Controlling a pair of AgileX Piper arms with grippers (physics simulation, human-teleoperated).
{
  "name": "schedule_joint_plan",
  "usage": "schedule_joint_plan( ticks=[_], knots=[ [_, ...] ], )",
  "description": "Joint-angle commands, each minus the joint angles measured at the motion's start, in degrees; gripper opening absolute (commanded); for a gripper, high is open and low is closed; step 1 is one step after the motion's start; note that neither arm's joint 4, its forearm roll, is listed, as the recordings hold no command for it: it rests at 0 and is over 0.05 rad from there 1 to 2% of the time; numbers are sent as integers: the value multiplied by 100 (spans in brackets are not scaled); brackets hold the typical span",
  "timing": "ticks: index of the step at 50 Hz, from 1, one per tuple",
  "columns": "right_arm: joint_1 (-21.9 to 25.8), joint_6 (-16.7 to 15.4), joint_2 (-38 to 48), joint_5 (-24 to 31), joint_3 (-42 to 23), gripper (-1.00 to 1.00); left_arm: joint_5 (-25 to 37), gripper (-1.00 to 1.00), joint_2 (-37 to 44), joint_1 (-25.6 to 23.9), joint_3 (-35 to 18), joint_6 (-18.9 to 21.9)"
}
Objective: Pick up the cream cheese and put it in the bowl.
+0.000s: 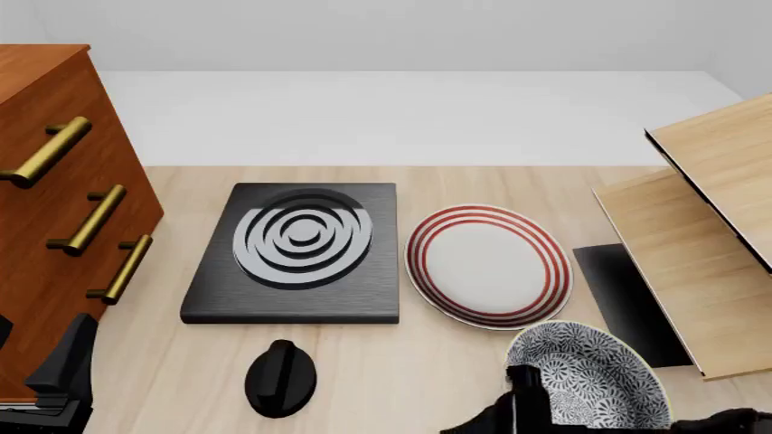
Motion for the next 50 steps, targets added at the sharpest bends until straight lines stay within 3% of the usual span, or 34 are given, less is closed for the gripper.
schedule_joint_plan(
  ticks=[1, 17, 32, 50],
  knots=[
    [-430, -191, -808, 711, -442, -100, 0, 100, 0, 0, 0, 0],
    [-1341, -394, -1523, 1321, -908, -100, 0, 100, 0, 0, 0, 0],
    [-2289, -138, -1729, 1295, -911, -100, 0, 100, 0, 0, 0, 0],
    [-2987, 287, -1584, 834, -554, -100, 0, 100, 0, 0, 0, 0]
  ],
)
